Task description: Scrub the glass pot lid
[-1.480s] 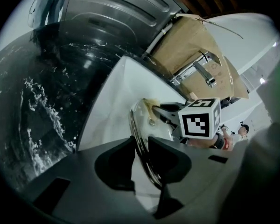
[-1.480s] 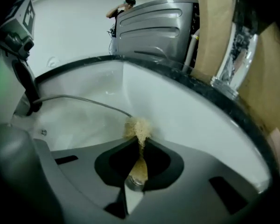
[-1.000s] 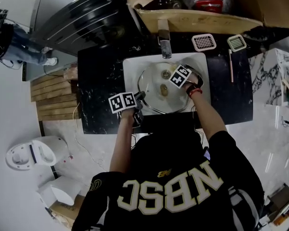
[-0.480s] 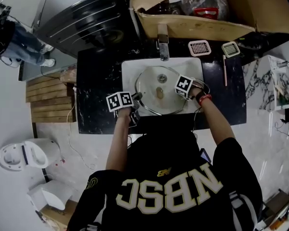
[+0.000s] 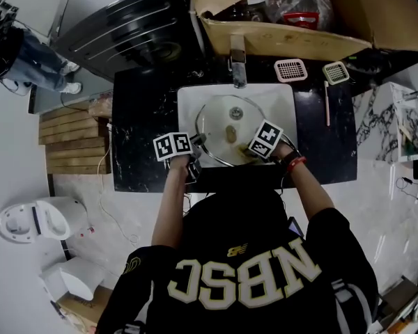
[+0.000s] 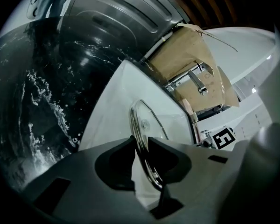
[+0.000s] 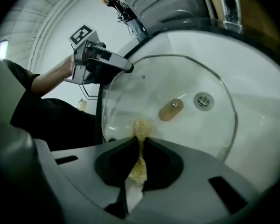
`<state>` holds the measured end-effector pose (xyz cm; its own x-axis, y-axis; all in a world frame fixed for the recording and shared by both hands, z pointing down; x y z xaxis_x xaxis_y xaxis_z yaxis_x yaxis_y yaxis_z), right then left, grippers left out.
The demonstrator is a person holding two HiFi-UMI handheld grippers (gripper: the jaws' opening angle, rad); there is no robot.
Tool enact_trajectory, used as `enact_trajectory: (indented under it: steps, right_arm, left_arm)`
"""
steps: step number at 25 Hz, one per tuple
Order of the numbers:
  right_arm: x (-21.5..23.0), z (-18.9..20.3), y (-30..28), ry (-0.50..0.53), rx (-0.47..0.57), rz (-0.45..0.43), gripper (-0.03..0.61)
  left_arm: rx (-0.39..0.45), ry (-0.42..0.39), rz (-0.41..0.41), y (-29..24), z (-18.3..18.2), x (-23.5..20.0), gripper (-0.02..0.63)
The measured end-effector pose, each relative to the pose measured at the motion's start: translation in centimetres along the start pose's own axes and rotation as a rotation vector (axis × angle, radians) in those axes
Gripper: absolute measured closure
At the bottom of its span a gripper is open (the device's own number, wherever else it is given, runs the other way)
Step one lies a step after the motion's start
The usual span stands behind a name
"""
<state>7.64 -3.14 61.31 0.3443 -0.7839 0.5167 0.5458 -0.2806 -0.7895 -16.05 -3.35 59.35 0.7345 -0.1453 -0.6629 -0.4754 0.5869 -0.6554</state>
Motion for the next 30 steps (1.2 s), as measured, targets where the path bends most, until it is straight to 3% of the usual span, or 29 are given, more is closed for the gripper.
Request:
enact_trajectory:
  steps: [5, 10, 15, 21, 25, 30]
  right_arm:
    - [-2.5, -2.9, -1.3, 0.005, 0.106, -0.08, 0.549]
    - [-3.5, -5.9, -2.3, 0.066, 0.192, -0.036, 0.549]
    - [-2.8, -8.5, -3.3, 0.08, 0.257, 0.094, 0.548]
    - [-1.8, -11.0, -4.5, 0.229, 0.256, 0.226, 0.546]
    - [1.2, -12.1, -5.0, 0.21, 0.294, 0.379, 0.548]
    - [4.3, -13.3, -5.3, 0.219, 0.31, 0.505, 0.549]
  left_arm:
    - [-0.01, -0.011, -0.003, 0.1, 0.0, 0.0, 0.515]
    - [-0.024, -0.02, -0.017, 0.1, 0.0, 0.1, 0.515]
    - [-0.03, -0.026, -0.021, 0.1, -0.1, 0.1, 0.515]
    - [-0.02, -0.02, -0.035, 0.2, -0.1, 0.0, 0.515]
    - [-0.027, -0.029, -0.033, 0.2, -0.1, 0.2, 0.515]
    - [-0.036, -0.037, -0.041, 0.2, 0.1, 0.1, 0.515]
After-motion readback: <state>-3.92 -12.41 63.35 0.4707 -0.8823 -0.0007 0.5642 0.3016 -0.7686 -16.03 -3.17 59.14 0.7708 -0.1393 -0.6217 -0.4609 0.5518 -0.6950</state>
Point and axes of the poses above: the fingertips, and each gripper's own axes: y backward along the fingers, x to its right, z out of its underside, the point moved 8 cm from there along y, backward along the fingers, and after that the axes turned 7 degrees about x, right-handed, at the moved point
